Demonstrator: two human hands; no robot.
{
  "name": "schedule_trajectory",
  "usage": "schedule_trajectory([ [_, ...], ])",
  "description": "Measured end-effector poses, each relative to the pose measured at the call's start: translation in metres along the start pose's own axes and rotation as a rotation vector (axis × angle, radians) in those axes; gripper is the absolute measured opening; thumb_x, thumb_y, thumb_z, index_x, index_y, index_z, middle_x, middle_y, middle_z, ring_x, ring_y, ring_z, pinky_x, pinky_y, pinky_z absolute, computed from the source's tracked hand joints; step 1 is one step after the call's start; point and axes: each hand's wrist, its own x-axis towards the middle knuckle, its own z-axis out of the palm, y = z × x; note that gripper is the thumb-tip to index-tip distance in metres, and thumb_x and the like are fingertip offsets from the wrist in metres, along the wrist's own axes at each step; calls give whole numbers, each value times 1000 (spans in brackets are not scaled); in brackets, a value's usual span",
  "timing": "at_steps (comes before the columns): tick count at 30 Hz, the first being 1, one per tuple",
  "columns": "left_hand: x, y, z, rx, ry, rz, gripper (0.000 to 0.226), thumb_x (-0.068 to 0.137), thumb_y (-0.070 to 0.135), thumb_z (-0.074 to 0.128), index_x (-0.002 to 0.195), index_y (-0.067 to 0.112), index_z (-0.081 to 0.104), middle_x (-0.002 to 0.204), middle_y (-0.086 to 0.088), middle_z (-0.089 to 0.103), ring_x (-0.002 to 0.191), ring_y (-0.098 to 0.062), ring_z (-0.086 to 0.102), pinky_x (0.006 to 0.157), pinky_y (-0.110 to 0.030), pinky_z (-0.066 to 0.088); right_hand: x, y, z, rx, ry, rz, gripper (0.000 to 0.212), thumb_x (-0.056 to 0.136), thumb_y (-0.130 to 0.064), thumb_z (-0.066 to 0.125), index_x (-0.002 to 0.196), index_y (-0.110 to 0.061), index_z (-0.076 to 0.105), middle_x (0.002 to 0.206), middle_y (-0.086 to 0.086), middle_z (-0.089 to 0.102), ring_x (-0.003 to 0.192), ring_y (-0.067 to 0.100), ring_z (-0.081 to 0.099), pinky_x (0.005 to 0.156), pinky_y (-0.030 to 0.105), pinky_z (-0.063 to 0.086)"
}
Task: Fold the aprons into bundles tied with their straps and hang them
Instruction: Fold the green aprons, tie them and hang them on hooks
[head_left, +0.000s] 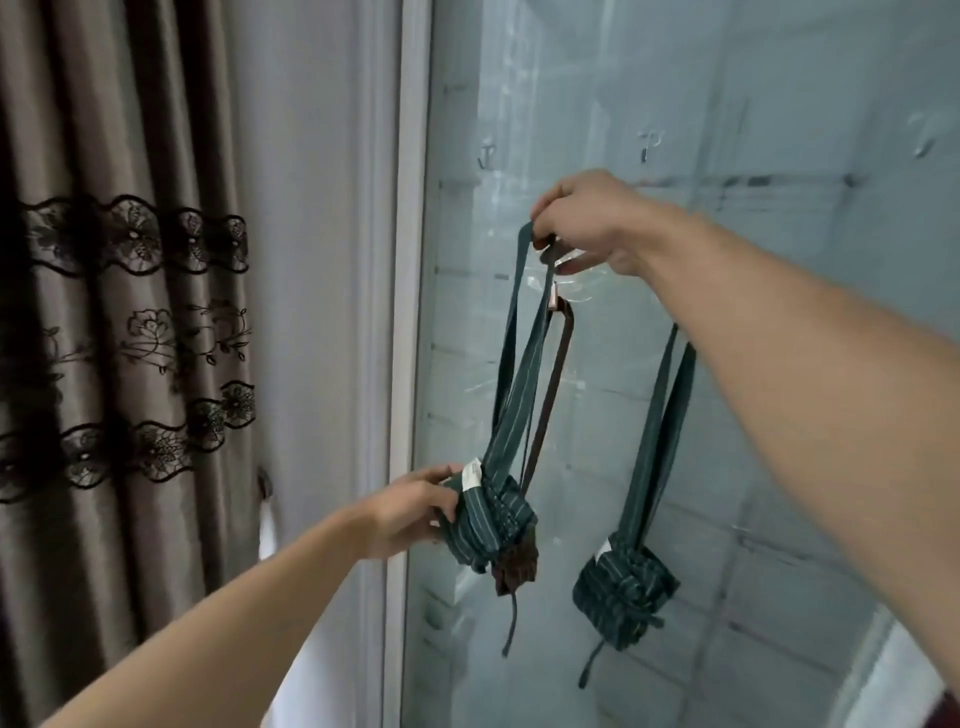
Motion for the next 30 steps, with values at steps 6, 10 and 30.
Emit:
schedule_trajectory([
  [6,22,32,40,354,-249,-27,57,77,-6,61,131,7,55,126,-24,66,119,-39,65,106,-51,51,1,-7,-29,-327,235,-41,19,79,-10,80,72,-19,65,72,1,71,65,17,73,48,24,50],
  [10,27,58,52,487,-369,31,68,76,-1,67,140,6,47,134,-22,63,126,-39,60,112,-56,43,-5,-20,-39,-237,141,-11,23,86,-1,70,71,-13,58,79,8,71,75,25,76,52,27,55],
  [30,38,306,112,459,412,643,38,107,32,48,98,7,75,95,-8,77,82,-22,70,75,-31,58,29,-43,-121,-285,250,-253,19,76,0,86,83,-11,71,82,7,74,71,19,74,70,29,62],
])
